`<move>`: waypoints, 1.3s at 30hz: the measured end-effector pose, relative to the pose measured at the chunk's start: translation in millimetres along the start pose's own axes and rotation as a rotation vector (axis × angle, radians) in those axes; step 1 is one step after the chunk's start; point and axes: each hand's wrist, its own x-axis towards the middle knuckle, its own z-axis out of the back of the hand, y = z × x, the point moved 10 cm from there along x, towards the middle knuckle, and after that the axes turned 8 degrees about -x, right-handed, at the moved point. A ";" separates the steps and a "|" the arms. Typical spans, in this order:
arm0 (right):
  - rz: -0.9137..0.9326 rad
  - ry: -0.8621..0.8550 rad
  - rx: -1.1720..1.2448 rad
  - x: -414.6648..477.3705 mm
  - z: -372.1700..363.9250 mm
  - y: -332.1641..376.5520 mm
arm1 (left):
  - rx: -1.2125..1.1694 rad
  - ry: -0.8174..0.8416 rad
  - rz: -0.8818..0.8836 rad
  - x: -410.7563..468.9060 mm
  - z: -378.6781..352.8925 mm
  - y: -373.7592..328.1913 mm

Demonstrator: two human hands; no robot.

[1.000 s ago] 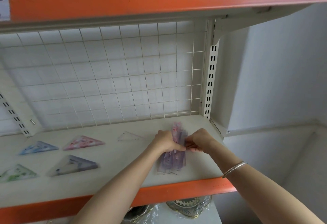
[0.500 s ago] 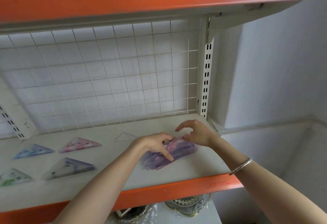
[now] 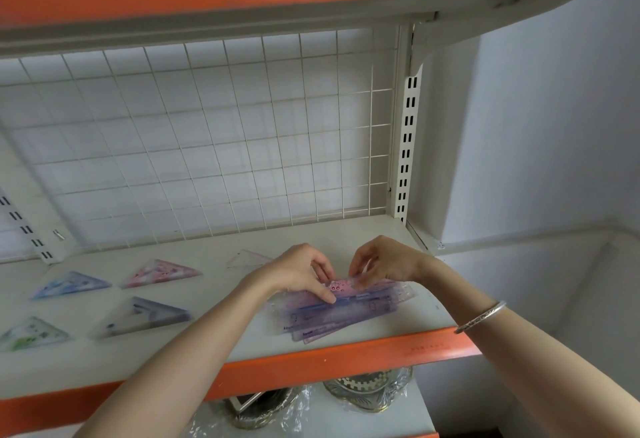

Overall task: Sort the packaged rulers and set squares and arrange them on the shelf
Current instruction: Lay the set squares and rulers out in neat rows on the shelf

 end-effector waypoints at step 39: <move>-0.103 -0.369 0.264 4.5 42.1 -17.5 | -0.479 -0.344 0.016 0.1 53.4 21.1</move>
